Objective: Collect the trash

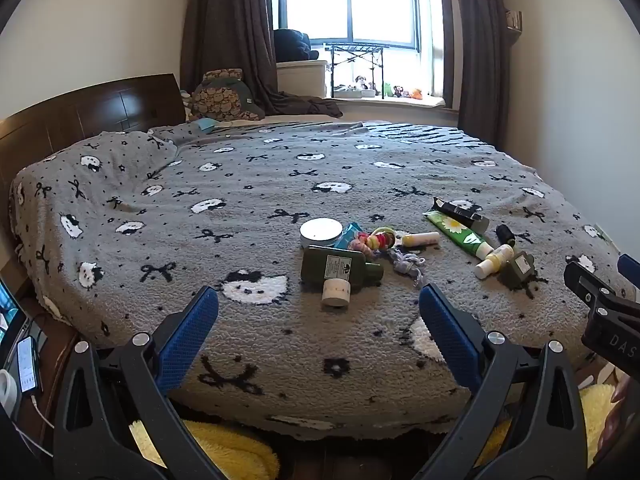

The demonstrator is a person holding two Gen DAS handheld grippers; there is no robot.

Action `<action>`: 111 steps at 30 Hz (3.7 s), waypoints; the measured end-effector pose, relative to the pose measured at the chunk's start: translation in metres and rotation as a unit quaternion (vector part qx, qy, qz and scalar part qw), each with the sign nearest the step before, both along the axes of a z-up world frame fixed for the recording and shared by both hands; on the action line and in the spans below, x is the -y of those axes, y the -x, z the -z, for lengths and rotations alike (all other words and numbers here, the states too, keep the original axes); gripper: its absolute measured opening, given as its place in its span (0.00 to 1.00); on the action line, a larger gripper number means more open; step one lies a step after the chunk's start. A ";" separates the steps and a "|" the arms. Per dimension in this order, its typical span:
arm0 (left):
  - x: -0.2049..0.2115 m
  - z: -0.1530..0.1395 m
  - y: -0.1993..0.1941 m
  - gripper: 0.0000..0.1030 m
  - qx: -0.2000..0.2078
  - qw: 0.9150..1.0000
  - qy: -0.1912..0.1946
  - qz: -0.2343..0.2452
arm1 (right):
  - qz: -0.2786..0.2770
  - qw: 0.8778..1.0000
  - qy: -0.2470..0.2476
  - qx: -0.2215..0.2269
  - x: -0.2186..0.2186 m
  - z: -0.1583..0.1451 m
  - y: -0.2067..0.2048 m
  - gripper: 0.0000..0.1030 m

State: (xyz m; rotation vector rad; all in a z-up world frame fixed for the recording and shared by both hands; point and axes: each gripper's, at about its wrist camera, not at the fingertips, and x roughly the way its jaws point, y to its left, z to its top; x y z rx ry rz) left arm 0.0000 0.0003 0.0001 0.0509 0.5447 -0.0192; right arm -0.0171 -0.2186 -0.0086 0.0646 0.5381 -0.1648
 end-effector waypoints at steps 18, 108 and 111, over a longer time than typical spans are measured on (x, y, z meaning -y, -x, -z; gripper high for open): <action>0.000 0.000 0.000 0.92 0.002 1.000 0.001 0.000 | 0.003 1.000 0.005 0.001 0.000 -0.001 0.001 0.97; -0.004 -0.003 0.003 0.92 0.003 1.000 0.006 -0.003 | -0.003 1.000 0.010 -0.003 -0.004 0.002 0.000 0.97; -0.005 -0.003 0.003 0.92 0.002 1.000 0.005 -0.004 | -0.004 1.000 0.010 -0.003 -0.004 0.002 0.000 0.97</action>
